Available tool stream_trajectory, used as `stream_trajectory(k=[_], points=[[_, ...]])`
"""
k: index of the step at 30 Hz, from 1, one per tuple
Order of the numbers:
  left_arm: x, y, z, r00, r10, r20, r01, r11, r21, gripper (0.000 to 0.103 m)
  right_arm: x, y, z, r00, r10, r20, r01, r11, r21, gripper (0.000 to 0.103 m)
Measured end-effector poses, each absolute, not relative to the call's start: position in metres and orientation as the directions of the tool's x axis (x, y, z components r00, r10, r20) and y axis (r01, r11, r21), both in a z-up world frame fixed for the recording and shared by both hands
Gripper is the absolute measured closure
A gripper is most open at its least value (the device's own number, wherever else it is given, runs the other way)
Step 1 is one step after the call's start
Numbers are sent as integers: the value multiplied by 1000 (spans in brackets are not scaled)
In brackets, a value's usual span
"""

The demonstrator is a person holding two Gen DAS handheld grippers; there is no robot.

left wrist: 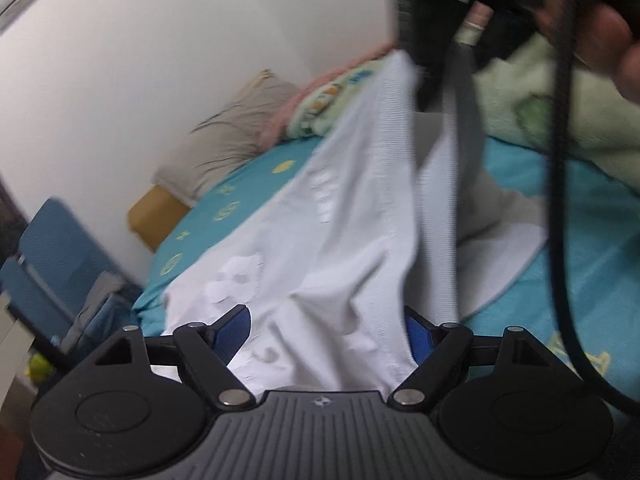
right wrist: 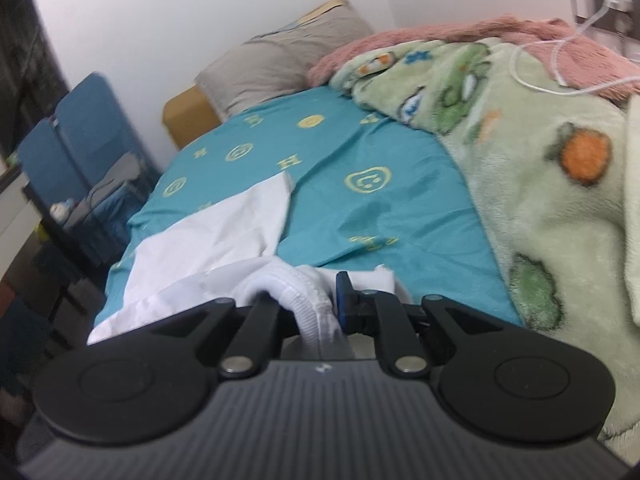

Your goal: Fold clothes

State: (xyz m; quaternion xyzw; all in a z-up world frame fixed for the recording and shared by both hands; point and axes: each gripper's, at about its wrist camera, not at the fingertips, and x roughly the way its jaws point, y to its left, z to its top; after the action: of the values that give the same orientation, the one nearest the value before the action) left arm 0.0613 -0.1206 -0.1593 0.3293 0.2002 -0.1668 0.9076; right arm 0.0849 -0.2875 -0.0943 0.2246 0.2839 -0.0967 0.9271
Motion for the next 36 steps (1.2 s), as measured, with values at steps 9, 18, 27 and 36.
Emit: stream_trajectory(k=[9, 18, 27, 36], points=[[57, -118, -163, 871, -61, -487, 418, 611, 672, 17, 79, -289, -90, 862, -107, -495, 330, 860, 388, 92], [82, -90, -128, 928, 135, -347, 132, 753, 644, 17, 96, -280, -102, 811, -217, -543, 380, 901, 208, 71], [95, -32, -45, 934, 191, -301, -92, 945, 315, 13, 104, -259, -104, 758, -255, -601, 383, 919, 92, 40], [89, -12, 91, 979, 185, -84, -168, 970, 176, 13, 87, -249, 35, 873, -295, -387, 383, 908, 171, 40]])
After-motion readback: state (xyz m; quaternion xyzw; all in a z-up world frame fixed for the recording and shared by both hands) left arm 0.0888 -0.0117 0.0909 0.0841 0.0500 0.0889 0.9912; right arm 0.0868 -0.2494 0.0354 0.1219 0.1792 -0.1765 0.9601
